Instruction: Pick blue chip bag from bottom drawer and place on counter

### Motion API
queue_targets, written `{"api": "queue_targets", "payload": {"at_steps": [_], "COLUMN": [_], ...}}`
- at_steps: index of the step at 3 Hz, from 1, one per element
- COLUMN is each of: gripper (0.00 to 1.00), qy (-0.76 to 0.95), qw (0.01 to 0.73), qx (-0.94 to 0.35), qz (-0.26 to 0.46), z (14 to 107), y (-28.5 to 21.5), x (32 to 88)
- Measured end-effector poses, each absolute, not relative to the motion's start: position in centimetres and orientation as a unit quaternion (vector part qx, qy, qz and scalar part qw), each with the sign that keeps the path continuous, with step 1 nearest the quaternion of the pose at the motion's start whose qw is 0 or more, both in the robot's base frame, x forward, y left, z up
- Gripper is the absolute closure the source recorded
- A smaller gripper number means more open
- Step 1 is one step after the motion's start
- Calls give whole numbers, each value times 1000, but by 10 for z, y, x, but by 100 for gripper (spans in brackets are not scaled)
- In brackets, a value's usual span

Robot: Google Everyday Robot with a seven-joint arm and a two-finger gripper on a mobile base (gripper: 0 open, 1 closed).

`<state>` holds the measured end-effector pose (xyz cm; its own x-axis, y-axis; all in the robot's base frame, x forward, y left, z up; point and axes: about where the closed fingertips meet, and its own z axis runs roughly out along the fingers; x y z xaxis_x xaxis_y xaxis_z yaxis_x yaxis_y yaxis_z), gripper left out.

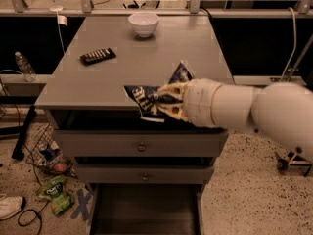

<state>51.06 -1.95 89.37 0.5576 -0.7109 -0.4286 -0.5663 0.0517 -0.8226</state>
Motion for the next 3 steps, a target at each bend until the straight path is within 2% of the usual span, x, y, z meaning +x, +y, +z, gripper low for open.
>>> {"api": "queue_targets", "payload": {"at_steps": [1, 3], "gripper": [100, 100], "qy": [431, 451], "qw": [560, 550], "qx": [-702, -696], "qz": [-85, -94], "z": [937, 970], "y": [-17, -28], "x": [531, 615]}}
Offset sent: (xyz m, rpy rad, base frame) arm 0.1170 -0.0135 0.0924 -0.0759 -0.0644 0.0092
